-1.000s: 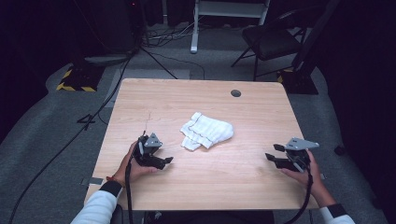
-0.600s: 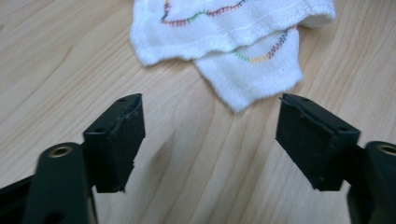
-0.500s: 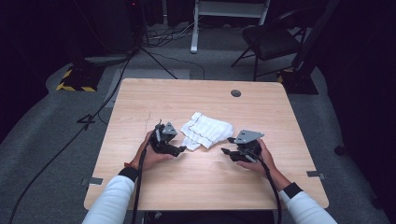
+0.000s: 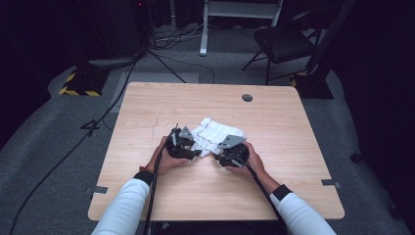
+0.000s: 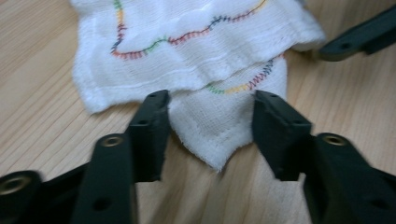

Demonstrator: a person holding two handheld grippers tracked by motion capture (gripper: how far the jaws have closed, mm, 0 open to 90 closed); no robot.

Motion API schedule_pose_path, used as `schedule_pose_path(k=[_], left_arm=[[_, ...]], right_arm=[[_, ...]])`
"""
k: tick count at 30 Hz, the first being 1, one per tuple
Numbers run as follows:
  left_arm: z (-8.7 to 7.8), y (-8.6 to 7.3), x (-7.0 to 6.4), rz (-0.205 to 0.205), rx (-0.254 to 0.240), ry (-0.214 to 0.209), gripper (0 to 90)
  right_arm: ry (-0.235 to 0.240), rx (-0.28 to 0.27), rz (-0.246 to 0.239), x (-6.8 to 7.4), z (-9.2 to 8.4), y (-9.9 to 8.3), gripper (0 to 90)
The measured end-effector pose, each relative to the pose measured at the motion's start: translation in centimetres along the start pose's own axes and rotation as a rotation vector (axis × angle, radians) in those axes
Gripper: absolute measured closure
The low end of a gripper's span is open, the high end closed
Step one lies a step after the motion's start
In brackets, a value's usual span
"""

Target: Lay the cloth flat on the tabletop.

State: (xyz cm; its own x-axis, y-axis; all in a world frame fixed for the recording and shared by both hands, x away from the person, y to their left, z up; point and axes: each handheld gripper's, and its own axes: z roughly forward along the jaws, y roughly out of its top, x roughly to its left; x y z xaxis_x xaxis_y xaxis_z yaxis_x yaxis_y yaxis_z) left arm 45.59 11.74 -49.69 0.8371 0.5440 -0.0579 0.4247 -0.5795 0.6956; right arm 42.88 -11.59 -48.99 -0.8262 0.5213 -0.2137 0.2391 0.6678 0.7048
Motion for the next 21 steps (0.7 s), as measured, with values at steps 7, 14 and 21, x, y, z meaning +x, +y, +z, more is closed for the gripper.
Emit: schedule_pose_path(k=[7,14,21], left_arm=[[-0.9,0.0,0.2,0.036,-0.002,0.018,78.8],[-3.9,0.2,0.4,0.044,-0.092,0.046,81.6],[-6.6,0.7,-0.5,0.089,-0.166,0.077,82.4]], right_arm=[[-0.047,-0.015,-0.002,-0.7,-1.2,-0.2,78.3],[-0.094,-0.094,0.063,-3.1,-5.0,-0.1,81.6],[-0.131,-0.161,0.154,-5.6,-9.8,-1.0,82.3]])
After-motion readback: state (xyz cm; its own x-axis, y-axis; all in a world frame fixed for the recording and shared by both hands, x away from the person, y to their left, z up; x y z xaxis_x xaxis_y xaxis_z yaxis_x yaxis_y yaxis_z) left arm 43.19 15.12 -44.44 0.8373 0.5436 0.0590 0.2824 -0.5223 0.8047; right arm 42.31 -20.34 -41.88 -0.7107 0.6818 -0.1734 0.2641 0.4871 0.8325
